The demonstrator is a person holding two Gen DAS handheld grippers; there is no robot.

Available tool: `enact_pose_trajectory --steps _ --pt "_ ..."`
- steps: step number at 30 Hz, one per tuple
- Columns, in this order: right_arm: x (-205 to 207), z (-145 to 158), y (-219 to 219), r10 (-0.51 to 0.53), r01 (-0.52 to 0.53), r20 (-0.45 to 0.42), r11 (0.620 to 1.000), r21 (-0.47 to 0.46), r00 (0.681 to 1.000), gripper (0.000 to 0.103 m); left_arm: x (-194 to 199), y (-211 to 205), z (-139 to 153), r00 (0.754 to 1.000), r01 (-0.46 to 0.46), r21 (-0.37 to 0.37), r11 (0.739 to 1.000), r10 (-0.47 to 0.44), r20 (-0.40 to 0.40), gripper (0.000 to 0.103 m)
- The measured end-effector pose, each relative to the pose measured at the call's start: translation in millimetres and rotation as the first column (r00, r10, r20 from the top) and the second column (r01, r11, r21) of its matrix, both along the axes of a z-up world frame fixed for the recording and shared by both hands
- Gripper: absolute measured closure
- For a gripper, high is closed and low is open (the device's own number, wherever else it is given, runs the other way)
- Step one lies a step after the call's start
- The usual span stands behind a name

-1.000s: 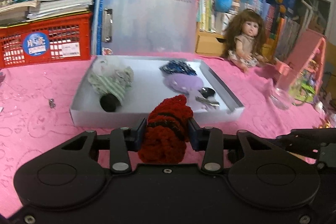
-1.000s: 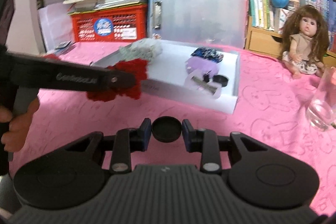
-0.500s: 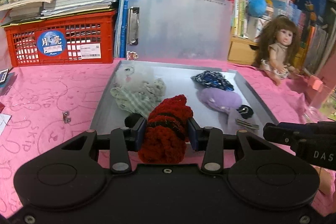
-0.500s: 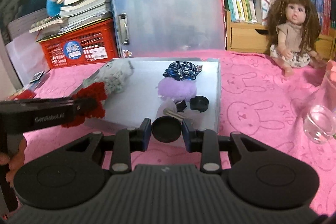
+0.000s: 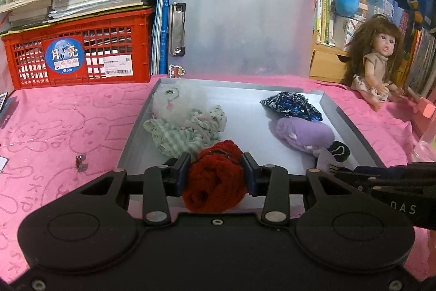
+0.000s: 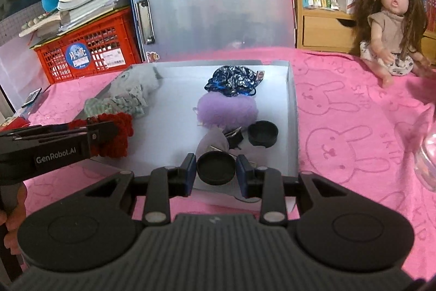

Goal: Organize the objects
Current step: 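Carry the red knit item with left tool into the box while right tool carries the cap there, then open left tool to drop the red knit item while right tool releases the cap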

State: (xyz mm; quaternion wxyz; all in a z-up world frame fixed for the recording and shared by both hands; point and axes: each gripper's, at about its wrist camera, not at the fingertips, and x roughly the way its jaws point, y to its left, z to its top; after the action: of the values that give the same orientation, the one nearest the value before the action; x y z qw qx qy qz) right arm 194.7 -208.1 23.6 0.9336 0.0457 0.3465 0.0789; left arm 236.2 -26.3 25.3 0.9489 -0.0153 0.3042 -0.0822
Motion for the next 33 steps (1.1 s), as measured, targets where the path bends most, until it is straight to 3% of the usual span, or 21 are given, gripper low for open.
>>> enact_pose_trajectory --steps 17,20,22,26,29,31,33 --pt "10 -12 -4 -0.004 0.005 -0.018 1.0 0.024 1.0 0.066 8 -1 -8 1.0 -0.004 -0.003 1.0 0.004 0.006 0.065" --pt "9 -11 -4 -0.004 0.004 -0.01 1.0 0.027 1.0 0.062 8 0 -7 1.0 -0.003 -0.007 1.0 0.003 0.005 0.064" --pt "7 -9 -5 -0.004 0.004 -0.002 1.0 0.031 1.0 0.047 6 0 -6 1.0 -0.003 -0.009 1.0 0.003 0.005 0.063" --pt "2 -3 -5 0.001 -0.001 0.016 1.0 0.029 1.0 0.045 -2 -1 -1 1.0 -0.001 -0.005 1.0 0.001 0.021 0.061" --pt "-3 2 -5 -0.002 0.001 0.032 1.0 0.021 0.999 0.042 -10 1 5 0.999 -0.001 -0.011 1.0 0.002 0.039 0.051" --pt "-7 5 -6 -0.009 0.008 0.041 1.0 0.015 0.999 0.04 -16 2 10 0.999 -0.004 -0.011 1.0 0.005 0.054 0.036" --pt "-11 7 -7 -0.017 0.016 0.05 1.0 0.013 0.999 0.037 -23 3 16 0.997 -0.003 -0.008 1.0 0.004 0.072 0.031"
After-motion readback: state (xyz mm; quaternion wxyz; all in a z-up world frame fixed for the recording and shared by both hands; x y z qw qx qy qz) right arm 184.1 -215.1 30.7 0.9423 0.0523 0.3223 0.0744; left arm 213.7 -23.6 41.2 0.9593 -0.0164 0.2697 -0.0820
